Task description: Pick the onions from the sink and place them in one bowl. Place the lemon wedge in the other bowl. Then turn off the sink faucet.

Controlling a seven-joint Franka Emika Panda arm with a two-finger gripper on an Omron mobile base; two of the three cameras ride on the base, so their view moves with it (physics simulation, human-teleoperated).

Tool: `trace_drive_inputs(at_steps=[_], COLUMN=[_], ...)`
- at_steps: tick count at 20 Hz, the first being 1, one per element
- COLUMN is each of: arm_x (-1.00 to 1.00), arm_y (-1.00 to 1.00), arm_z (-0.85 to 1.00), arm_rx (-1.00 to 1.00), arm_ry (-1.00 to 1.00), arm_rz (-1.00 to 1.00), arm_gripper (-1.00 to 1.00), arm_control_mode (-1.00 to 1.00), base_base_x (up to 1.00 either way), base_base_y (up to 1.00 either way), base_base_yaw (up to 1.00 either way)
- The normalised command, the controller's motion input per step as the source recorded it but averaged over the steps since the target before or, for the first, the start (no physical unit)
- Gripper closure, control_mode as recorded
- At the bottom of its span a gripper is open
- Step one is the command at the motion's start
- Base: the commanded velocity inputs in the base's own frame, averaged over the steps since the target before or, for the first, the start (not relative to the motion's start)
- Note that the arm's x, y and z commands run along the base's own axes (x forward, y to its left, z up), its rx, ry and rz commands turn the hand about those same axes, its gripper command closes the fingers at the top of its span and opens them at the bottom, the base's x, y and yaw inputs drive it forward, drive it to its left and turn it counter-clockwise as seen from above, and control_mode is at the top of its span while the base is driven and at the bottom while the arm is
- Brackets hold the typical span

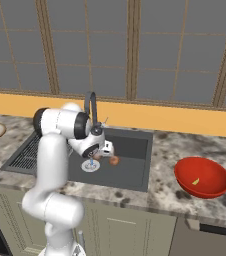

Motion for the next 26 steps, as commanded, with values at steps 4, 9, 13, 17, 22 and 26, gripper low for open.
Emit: trace_drive_inputs(at_steps=[4, 9, 13, 17, 22, 26], arm_x=[-0.45, -0.42, -0.34, -0.11, -0.02, -0.26], arm_y=[-0.35, -0.21, -0.08, -0.03, -0.12, -0.23], arm_z=[0.59, 0.67, 0.79, 0.97, 1.00, 0.79], arm_rx=[0.00, 0.00, 0.01, 0.01, 0.00, 0.00], arm_ry=[-0.12, -0.09, -0.06, -0.04, 0.00, 0.00], arm_rz=[0.08, 0.06, 0.05, 0.04, 0.00, 0.00], arm_gripper=[1.00, 1.00, 1.00, 1.00, 1.00, 1.00], arm_control_mode=[-1.00, -1.00, -1.00, -1.00, -1.00, -1.00], base_base_x=[0.00, 0.00, 0.00, 0.00, 0.00, 0.00], base_base_y=[0.00, 0.00, 0.00, 0.00, 0.00, 0.00], base_base_yaw=[0.00, 0.00, 0.00, 0.00, 0.00, 0.00])
